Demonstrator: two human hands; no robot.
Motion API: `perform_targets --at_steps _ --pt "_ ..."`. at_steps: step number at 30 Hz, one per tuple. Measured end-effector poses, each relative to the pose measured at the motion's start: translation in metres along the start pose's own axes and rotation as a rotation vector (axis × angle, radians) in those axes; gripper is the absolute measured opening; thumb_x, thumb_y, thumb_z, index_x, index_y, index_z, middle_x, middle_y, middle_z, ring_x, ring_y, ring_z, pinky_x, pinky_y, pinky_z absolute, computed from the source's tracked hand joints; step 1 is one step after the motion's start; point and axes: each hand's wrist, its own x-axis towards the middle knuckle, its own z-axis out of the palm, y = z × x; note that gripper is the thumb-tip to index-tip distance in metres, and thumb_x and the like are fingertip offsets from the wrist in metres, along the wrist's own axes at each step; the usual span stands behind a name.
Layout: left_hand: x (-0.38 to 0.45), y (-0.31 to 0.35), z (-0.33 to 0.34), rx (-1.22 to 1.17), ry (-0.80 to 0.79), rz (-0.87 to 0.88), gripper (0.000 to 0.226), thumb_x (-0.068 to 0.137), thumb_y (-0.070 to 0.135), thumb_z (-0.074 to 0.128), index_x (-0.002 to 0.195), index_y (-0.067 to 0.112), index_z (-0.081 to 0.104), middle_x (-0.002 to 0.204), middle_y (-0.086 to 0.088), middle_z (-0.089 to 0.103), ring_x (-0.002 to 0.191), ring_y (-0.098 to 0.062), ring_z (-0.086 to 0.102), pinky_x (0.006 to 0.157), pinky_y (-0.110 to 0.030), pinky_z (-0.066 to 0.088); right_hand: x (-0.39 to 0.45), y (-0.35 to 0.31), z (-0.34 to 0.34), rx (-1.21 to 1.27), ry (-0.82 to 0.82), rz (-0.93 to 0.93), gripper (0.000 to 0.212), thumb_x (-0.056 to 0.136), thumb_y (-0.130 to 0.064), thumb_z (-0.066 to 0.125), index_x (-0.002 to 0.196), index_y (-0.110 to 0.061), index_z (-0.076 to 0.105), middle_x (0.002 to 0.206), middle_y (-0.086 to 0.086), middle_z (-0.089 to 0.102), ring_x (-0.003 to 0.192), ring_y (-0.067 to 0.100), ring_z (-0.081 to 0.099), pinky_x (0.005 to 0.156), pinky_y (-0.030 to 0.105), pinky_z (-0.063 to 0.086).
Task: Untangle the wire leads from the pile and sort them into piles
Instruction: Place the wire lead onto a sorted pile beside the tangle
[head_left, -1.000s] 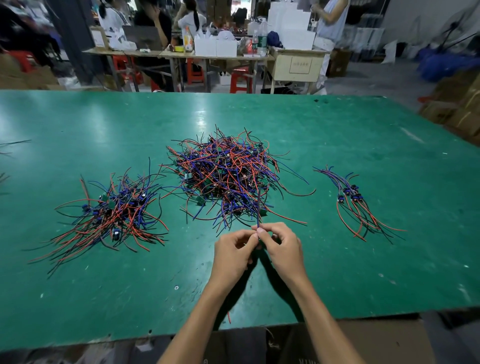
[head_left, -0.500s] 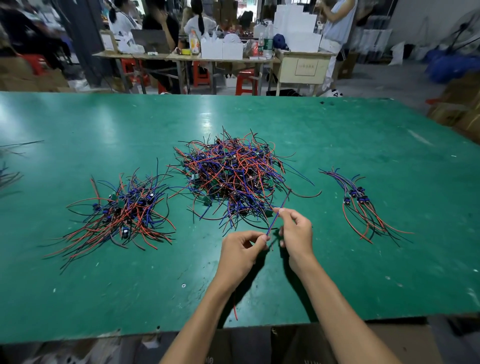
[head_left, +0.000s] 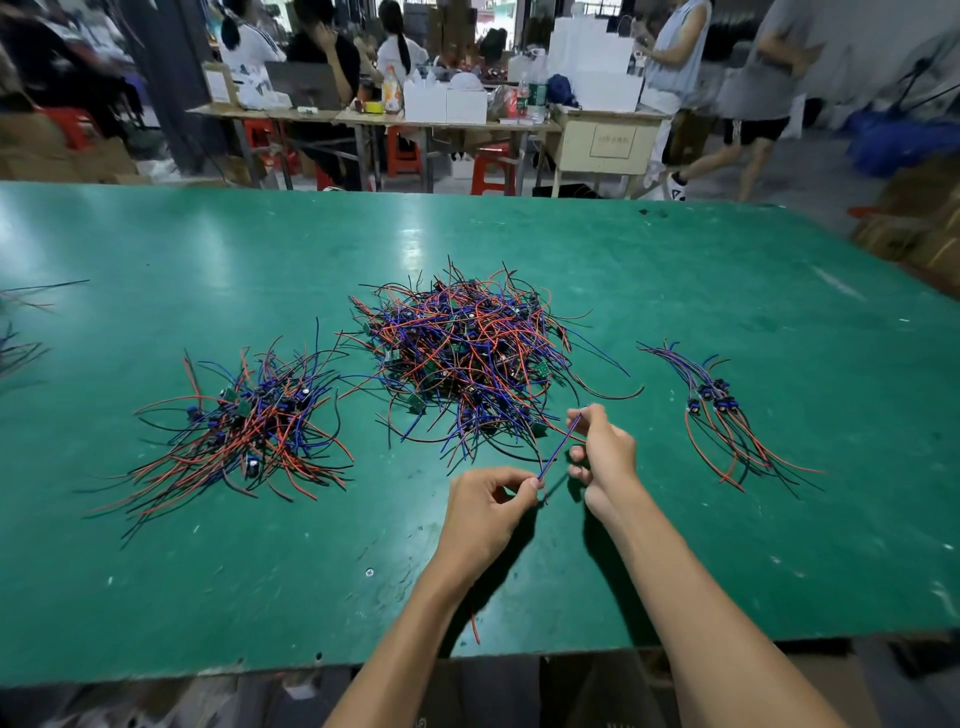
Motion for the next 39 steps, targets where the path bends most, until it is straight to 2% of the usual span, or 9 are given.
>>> perform_targets --at_steps 4,9,13,18,24,27,32,35,39 --pt "-0.001 0.000 0.001 0.002 -0.018 0.011 0.013 0.093 0.020 0.071 0.084 0.015 0.080 0.069 -0.006 0.073 0.047 -0.006 0.044 0.049 -0.022 0.036 0.003 -0.008 -0.006 0.054 -0.035 0.118 0.014 0.090 -0.023 0.055 0.080 -0.017 0.062 0.080 -0.003 0.060 0.047 0.012 0.030 0.040 0.016 0.021" --pt "-0.001 -0.001 0.000 0.017 -0.023 0.022 0.013 0.092 0.022 0.073 0.081 0.020 0.079 0.060 0.007 0.067 0.048 -0.008 0.042 0.049 -0.024 0.034 0.004 -0.016 -0.011 0.132 -0.101 0.239 0.019 0.088 -0.023 0.051 0.070 -0.019 0.053 0.071 -0.006 0.054 0.050 0.011 0.024 0.041 0.019 0.017" --pt "-0.002 -0.001 -0.001 0.012 -0.023 0.022 0.012 0.092 0.024 0.072 0.085 0.019 0.080 0.072 -0.003 0.074 0.050 -0.008 0.045 0.050 -0.023 0.037 0.004 -0.014 -0.011 0.083 -0.101 0.196 0.018 0.091 -0.025 0.053 0.078 -0.018 0.062 0.078 -0.003 0.057 0.051 0.011 0.030 0.040 0.020 0.023" --pt "-0.002 -0.001 -0.002 0.020 -0.011 0.024 0.012 0.092 0.021 0.071 0.085 0.019 0.080 0.070 -0.003 0.074 0.048 -0.005 0.046 0.050 -0.021 0.038 0.006 -0.009 -0.011 0.100 -0.089 0.152 0.016 0.094 -0.021 0.054 0.094 -0.014 0.069 0.087 0.000 0.061 0.051 0.011 0.035 0.039 0.018 0.027" --pt "-0.002 0.000 -0.001 0.019 -0.021 0.016 0.011 0.093 0.021 0.071 0.086 0.019 0.080 0.071 -0.005 0.074 0.052 -0.010 0.049 0.054 -0.026 0.041 0.007 -0.009 -0.011 0.145 -0.082 0.159 0.012 0.093 -0.023 0.055 0.088 -0.018 0.065 0.081 -0.002 0.059 0.052 0.011 0.036 0.040 0.019 0.030" --pt "-0.002 -0.001 -0.002 0.017 -0.020 0.009 0.012 0.093 0.022 0.071 0.086 0.019 0.080 0.072 -0.006 0.074 0.054 -0.011 0.051 0.055 -0.025 0.042 0.006 -0.006 -0.014 0.153 -0.126 0.095 0.015 0.094 -0.029 0.059 0.087 -0.019 0.068 0.082 -0.002 0.063 0.051 0.010 0.039 0.041 0.020 0.031" --pt "-0.001 -0.004 -0.003 -0.042 -0.021 -0.026 0.011 0.094 0.022 0.070 0.088 0.019 0.079 0.070 0.001 0.073 0.050 -0.008 0.050 0.052 -0.023 0.044 -0.008 0.017 -0.029 -0.105 -0.435 -0.208 0.033 0.088 -0.050 0.067 0.103 -0.024 0.080 0.092 -0.002 0.075 0.051 0.007 0.043 0.045 0.016 0.035" --pt "0.000 -0.005 -0.003 -0.056 -0.048 -0.019 0.011 0.096 0.023 0.068 0.093 0.021 0.078 0.075 -0.001 0.075 0.052 -0.013 0.053 0.050 -0.023 0.046 -0.013 0.029 -0.039 -0.256 -0.576 -0.330 0.015 0.091 -0.031 0.074 0.102 -0.023 0.081 0.081 -0.001 0.074 0.056 0.003 0.050 0.050 0.014 0.039" --pt "0.003 -0.003 -0.005 -0.134 -0.111 -0.079 0.011 0.096 0.025 0.069 0.105 0.023 0.075 0.085 -0.004 0.076 0.052 -0.013 0.057 0.049 -0.024 0.047 -0.015 0.030 -0.039 -0.227 -0.529 -0.366 0.013 0.096 -0.018 0.069 0.094 -0.019 0.081 0.073 0.003 0.072 0.058 0.006 0.058 0.054 0.015 0.045"
